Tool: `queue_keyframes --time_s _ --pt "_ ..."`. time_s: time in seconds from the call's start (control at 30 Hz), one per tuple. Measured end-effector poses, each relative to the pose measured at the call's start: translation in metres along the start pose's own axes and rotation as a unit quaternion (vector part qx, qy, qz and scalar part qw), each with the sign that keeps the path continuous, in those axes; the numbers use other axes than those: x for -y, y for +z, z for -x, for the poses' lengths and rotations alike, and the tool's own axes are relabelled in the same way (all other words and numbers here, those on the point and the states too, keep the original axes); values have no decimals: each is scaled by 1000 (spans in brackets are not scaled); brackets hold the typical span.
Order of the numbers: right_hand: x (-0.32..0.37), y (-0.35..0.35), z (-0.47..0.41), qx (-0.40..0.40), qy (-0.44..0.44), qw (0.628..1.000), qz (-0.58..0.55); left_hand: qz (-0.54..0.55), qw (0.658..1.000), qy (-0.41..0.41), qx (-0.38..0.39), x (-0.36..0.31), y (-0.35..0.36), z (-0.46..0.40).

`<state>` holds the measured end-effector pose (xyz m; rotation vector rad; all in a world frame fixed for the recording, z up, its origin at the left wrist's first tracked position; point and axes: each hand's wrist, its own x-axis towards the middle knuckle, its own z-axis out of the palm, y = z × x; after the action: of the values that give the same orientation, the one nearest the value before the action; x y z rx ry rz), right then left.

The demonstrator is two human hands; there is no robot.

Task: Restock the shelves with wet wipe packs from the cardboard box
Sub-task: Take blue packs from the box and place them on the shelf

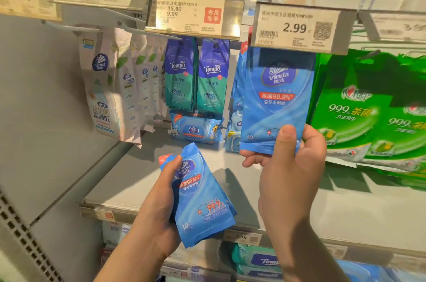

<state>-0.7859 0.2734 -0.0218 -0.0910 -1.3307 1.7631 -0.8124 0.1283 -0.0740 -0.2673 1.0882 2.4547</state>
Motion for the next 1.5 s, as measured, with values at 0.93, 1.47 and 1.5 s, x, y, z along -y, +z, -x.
queue_keyframes --time_s 0.93,1.47,1.5 --pt "0 8 4 -25 -16 999 -17 7 1000 -2 14 -2 -2 -5" --pt "-13 11 0 -60 21 998 -8 -1 999 -14 47 -9 -10 -6" --pt "-15 10 2 -62 27 998 0 -2 999 -16 50 -9 -10 -6"
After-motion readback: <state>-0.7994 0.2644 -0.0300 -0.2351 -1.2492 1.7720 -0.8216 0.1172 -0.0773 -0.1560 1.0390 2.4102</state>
